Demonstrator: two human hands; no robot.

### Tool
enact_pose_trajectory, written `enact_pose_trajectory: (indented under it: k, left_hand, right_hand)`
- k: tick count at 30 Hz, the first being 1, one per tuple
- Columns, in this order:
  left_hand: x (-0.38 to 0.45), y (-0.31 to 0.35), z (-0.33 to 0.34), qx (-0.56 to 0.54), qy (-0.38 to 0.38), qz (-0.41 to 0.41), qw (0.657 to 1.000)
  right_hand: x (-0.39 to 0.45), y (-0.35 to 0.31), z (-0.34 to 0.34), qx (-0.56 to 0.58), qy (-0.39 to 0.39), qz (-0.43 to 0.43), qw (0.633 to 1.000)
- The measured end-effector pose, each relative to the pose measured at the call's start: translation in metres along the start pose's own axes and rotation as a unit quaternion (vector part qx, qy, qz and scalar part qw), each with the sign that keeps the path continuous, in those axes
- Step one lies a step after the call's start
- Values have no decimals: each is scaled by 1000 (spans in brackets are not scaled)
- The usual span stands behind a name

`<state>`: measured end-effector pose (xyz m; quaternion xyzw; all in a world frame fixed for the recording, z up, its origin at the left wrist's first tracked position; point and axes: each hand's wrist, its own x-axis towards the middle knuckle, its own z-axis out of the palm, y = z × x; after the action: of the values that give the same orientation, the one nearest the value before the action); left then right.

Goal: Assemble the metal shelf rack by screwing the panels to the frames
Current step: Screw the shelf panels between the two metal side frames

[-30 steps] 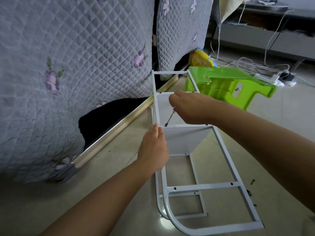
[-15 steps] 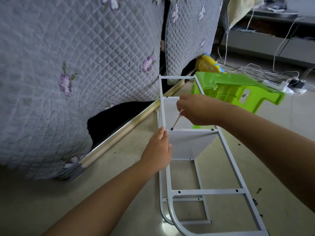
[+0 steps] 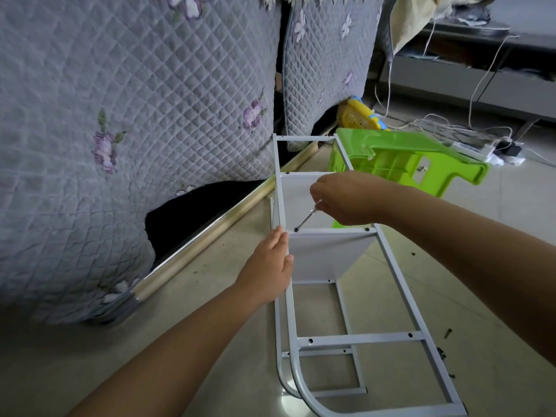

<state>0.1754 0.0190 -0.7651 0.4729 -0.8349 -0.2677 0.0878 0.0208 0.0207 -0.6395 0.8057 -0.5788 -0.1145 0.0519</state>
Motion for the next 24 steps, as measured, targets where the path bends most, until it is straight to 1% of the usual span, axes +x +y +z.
enact_pose_trajectory:
  k: [1, 3, 5, 7, 9, 11, 15, 18, 22, 24]
  left_hand:
    - [0, 0, 1, 0, 0, 1, 1000]
    - [-1, 0, 1, -2, -2, -1, 1000]
    - [-2, 0, 0, -3, -3, -3, 1000]
    - [-3, -1, 0, 0, -3, -1, 1000]
    - [-3, -1, 1, 2, -5, 3, 1000]
    - [-2, -1, 1, 4, -3, 2, 1000]
    - [0, 1, 3, 13, 9, 2, 1000]
    - [0, 2, 3, 9, 12, 2, 1000]
    - [0, 0, 3, -3, 4, 7, 1000]
    - [0, -1, 4, -2, 7, 7, 1000]
  right_hand:
    - [1, -1, 0, -16, 5, 2, 1000]
    - [6, -5, -1, -27, -9, 32, 999]
    - [12, -8, -1, -2, -35, 72, 997]
    - [15, -9, -4, 38, -51, 93, 994]
    - [14, -7, -3, 68, -42, 82, 993]
    - [10, -6, -1, 74, -34, 64, 995]
    - [8, -4, -1, 47, -22, 43, 998]
    - [13, -2, -3, 30, -20, 65, 997]
    - [15, -5, -5, 43, -58, 105, 992]
    - [9, -4, -3, 91, -68, 116, 987]
